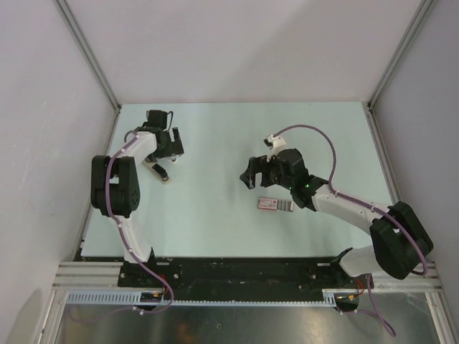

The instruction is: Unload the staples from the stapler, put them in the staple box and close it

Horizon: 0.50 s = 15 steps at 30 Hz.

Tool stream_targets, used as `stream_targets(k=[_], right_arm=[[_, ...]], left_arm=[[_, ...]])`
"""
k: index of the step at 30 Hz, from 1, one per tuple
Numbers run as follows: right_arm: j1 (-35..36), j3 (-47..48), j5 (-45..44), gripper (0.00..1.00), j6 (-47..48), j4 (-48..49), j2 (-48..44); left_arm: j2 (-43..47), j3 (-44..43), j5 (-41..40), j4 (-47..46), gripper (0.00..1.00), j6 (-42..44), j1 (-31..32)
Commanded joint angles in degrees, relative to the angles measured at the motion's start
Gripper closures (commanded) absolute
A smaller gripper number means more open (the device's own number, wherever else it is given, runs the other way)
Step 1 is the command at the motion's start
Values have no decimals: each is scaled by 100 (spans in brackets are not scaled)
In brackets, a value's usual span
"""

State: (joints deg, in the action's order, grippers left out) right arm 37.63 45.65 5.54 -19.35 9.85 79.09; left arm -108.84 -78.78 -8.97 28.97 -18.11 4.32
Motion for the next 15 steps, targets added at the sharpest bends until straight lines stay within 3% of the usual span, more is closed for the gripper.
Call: stream_targets(k=[1,6,12,15], right_arm=[[-43,-71,116,1,164,330,101],[-68,-74,175,1,173,428,188],[-77,-74,276,1,135,536,316],[-85,-74,325,1,115,584,360]], left_arm=[[-215,-410,-48,85,1,-240,-170],[-443,-707,59,83,4,-253,-246],[-541,-809,227,72,26,-126,-223],[-535,-734,208,70,32,2,-150]])
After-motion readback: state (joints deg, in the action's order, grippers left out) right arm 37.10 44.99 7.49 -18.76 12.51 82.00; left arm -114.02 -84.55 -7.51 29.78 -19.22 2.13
